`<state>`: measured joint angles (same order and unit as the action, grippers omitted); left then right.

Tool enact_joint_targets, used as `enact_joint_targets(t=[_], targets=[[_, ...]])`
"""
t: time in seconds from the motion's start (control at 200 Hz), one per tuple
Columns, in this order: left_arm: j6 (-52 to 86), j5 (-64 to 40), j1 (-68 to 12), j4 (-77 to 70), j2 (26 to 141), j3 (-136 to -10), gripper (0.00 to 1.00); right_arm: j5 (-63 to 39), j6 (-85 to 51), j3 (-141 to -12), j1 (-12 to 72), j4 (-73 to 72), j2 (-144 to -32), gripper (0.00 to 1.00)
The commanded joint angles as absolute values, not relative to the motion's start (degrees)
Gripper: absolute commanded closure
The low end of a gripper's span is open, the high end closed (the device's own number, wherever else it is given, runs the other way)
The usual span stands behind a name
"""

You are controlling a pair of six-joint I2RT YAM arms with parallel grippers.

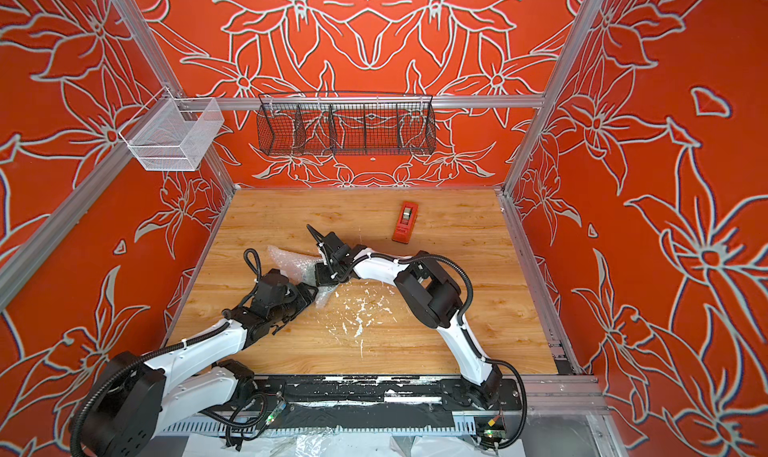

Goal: Wrap bowls in bubble wrap
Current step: Wrap the bowl in bubble wrap.

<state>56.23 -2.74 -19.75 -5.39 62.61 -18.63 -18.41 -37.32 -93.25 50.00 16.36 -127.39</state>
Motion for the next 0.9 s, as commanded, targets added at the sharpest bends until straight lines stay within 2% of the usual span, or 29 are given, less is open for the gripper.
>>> enact_joint_targets(t=[0.0,0.135,0.265,0.561,0.706,0.896], targets=[[56.4,1.5,-17.5,-0.5,64.2,-18.0,0.43,-17.4,-37.3,-91.3,51.2,24.9,-132.8,1.00],[56.0,0.1,-17.0,-1.3,67.2,-19.1,0.46,-17.4,-37.5,-91.7,51.2,25.1,-133.0,1.00],[56.2,-1.9,-17.0,-2.4,67.0,-19.0,0.45,-17.3,-37.6,-92.6,51.1,25.6,-133.5,1.00],[54.3,-6.3,-17.8,1.4,57.2,-19.4,0.32,-17.6,-38.8,-94.1,51.1,25.5,-135.3,1.00],[53.7,-7.7,-17.8,0.7,52.2,-16.7,0.22,-17.4,-38.9,-95.0,51.2,25.9,-136.0,1.00],[53.2,-7.8,-17.9,-0.3,51.2,-15.1,0.18,-17.8,-39.0,-95.3,51.2,25.7,-136.2,1.00]])
